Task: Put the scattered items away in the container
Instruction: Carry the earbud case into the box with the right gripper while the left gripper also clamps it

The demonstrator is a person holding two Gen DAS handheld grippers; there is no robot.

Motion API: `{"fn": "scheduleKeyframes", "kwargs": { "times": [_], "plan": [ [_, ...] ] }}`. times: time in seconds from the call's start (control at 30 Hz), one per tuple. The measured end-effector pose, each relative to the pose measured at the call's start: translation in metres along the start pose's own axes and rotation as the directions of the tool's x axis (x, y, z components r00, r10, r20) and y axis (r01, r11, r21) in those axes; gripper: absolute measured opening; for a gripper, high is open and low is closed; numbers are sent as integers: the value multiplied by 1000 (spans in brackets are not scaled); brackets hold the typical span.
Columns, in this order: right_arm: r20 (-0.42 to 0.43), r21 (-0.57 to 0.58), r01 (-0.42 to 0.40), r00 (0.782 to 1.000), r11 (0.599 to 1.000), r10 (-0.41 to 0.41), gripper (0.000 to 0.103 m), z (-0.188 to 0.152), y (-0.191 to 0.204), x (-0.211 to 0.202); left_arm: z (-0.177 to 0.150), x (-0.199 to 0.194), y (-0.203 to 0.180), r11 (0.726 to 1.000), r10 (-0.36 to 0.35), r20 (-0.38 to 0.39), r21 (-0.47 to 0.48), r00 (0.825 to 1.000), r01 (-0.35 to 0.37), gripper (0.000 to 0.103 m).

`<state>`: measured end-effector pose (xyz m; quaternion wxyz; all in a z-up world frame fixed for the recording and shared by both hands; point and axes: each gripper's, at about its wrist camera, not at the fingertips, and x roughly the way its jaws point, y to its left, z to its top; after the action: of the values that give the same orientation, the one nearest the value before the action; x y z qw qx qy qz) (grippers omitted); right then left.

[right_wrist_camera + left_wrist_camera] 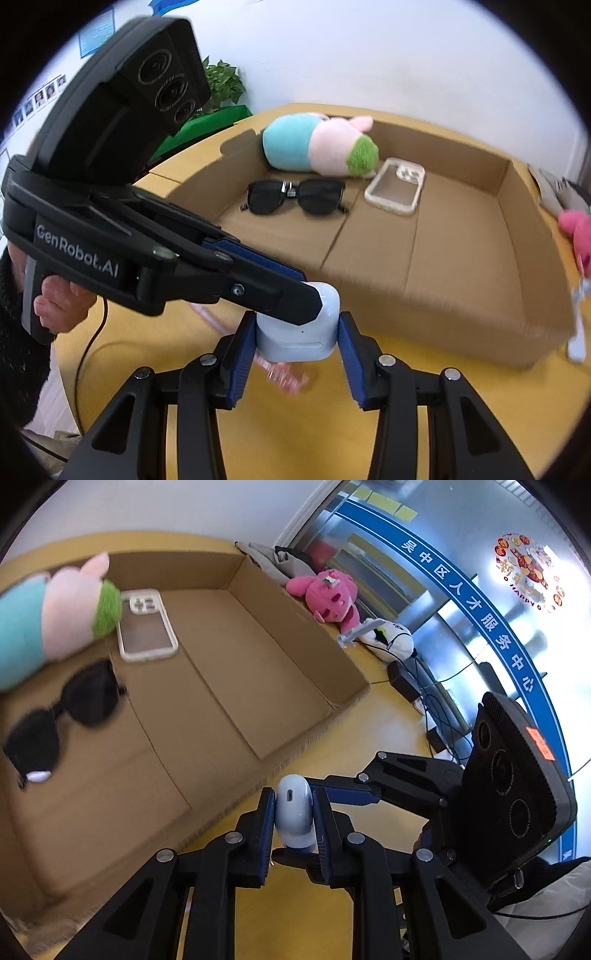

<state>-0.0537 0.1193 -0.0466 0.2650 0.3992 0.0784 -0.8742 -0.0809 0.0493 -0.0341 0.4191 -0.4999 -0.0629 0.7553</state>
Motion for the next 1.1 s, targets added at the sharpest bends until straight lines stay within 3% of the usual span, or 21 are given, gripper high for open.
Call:
{"fn": "scheduleKeyframes", "kwargs": {
  "times": [0.17, 0.33, 0.5, 0.77, 1.1],
  "plan": [
    [-15, -39, -2, 1000, 999, 1, 42, 48, -17, 2, 48, -13, 4, 998, 52, 2, 28, 999, -52, 21],
    [-61, -25, -59, 997, 998, 57, 42, 90, -45, 16, 88, -14, 19, 997, 79, -18, 10, 997, -79, 22],
    [-138, 2, -77, 987, 997, 76, 42, 108, -65, 44, 109, 5, 41, 995, 102, -67, -17, 993, -103, 21],
    [-260, 101, -120, 955, 988, 143, 42, 100, -78, 93, 102, 37, 78, 989, 96, -145, -95, 985, -110, 21],
    [-413, 191, -174, 879, 966, 240, 42, 89, -48, 139, 63, 36, 102, 968, 154, -239, -157, 959, -195, 21]
  ]
}}
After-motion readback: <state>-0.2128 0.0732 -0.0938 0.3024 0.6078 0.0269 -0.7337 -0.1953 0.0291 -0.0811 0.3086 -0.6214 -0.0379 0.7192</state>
